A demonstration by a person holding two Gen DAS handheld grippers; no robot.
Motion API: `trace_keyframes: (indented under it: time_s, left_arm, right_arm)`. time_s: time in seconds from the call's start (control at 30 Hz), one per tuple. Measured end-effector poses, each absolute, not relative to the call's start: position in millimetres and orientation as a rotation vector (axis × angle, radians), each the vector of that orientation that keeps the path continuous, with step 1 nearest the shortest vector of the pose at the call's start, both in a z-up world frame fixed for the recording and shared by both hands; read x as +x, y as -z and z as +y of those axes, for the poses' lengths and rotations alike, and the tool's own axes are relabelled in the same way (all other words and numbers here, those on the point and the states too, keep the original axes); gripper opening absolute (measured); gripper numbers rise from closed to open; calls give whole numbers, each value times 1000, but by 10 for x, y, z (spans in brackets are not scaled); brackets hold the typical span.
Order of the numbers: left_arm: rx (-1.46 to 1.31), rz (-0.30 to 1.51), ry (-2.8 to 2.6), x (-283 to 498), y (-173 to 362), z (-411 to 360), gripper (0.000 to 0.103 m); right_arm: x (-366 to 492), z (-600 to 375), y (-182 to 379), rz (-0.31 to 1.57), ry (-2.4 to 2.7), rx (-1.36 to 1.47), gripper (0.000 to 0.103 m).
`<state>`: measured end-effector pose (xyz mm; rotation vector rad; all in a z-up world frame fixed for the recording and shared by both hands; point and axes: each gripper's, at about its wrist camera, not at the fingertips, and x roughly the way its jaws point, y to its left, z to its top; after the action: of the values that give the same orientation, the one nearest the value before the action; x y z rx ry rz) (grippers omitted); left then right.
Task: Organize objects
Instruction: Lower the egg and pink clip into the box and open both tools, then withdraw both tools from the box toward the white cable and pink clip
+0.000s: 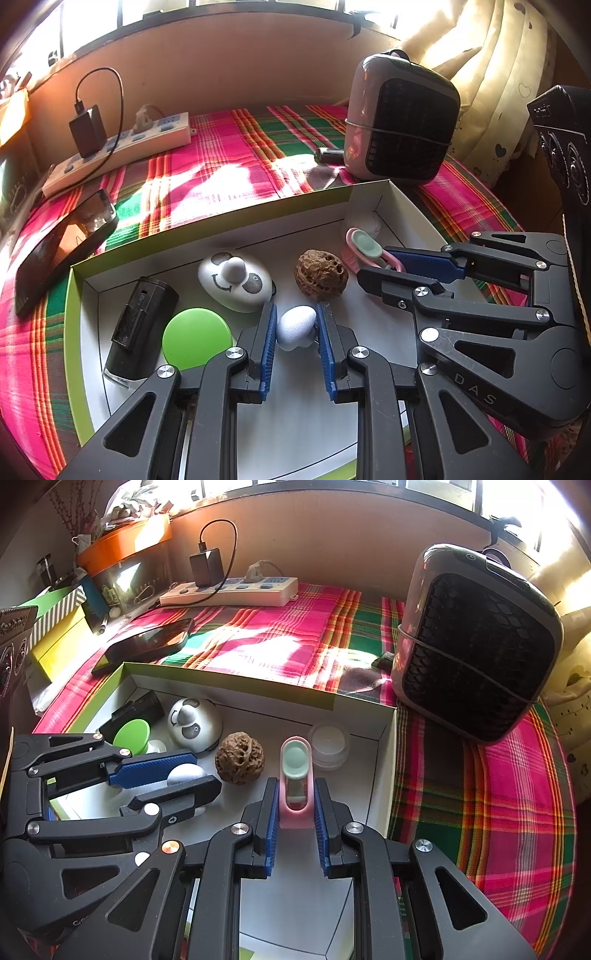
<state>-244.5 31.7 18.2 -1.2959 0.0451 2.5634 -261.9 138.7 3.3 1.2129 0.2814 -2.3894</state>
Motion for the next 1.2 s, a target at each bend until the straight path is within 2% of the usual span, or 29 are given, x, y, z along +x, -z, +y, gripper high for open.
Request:
trace_keyframes:
  time_s: [0.4,0.57,1.2]
  left_arm:
    - [-1295,49,-2561,-2444,-188,320,25]
    - [-1298,51,-2559,-2434,-182,330,31]
    - [-1268,68,-2589,-2203,-302,329,33]
  right_arm:
    - [-2601,1408,-44,271,2395,1210,19]
    - [-2582,1439,-72,268,2408,1205,19]
    - [-2376,1589,-233,223,2443,1159,33]
